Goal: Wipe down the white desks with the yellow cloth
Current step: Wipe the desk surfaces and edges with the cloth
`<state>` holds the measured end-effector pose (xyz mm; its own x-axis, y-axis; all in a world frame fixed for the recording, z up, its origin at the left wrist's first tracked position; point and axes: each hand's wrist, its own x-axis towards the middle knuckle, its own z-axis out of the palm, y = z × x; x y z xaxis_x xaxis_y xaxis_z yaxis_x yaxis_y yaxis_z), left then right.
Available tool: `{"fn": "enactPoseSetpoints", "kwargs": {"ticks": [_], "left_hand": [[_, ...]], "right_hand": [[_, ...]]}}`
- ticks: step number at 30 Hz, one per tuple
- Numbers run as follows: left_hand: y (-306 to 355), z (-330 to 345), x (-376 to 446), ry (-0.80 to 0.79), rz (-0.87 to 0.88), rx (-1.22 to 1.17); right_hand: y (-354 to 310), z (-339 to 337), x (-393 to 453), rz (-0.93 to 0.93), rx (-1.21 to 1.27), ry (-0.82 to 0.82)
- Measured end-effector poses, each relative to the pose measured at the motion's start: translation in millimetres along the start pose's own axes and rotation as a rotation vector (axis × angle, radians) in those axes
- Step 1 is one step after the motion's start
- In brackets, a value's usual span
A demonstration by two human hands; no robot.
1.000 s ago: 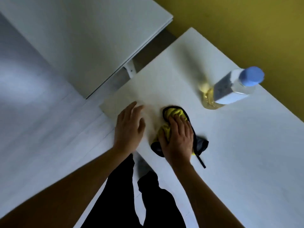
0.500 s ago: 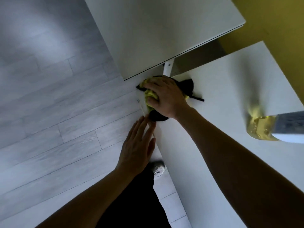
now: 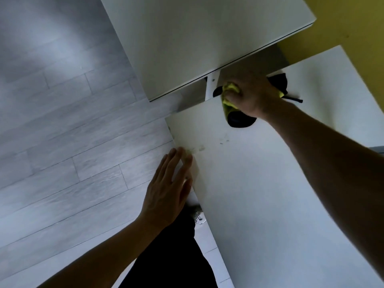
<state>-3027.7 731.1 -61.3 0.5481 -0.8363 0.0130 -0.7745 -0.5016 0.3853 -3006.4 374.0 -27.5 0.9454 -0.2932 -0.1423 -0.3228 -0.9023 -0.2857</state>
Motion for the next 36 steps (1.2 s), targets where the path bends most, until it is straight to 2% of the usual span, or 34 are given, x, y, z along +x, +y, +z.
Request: {"fn": "enactPoseSetpoints", "kwargs": {"ticks": [3, 8, 10, 14, 21, 25, 27, 32, 36], "left_hand": [[-3, 0, -1, -0.013, 0.011, -0.004], [0, -4, 1, -0.042, 0.0, -0.032], [-1, -7, 3, -0.052, -0.012, -0.002], [2, -12, 9, -0.057, -0.014, 0.032], [8, -12, 42, 0.017, 0.066, 0.011], [23, -4, 92, -0.036, 0.199, -0.032], [31, -1, 121, -0.065, 0.265, -0.013], [40, 4, 179, -0.101, 0.39, -0.037], [38, 9, 190, -0.088, 0.474, -0.087]], "right_hand": [[-30, 9, -2, -0.001, -0.015, 0.036], [-126, 36, -8, -0.211, 0.046, -0.004], [-139, 40, -7, -0.258, 0.019, 0.003], [-114, 30, -5, -0.229, 0.015, -0.027], [12, -12, 0, 0.121, 0.001, -0.032], [33, -15, 1, 0.246, 0.006, 0.051], [29, -16, -3, 0.252, 0.06, 0.047], [37, -27, -8, 0.069, 0.015, -0.227], [50, -31, -3, 0.055, 0.033, -0.266]]}}
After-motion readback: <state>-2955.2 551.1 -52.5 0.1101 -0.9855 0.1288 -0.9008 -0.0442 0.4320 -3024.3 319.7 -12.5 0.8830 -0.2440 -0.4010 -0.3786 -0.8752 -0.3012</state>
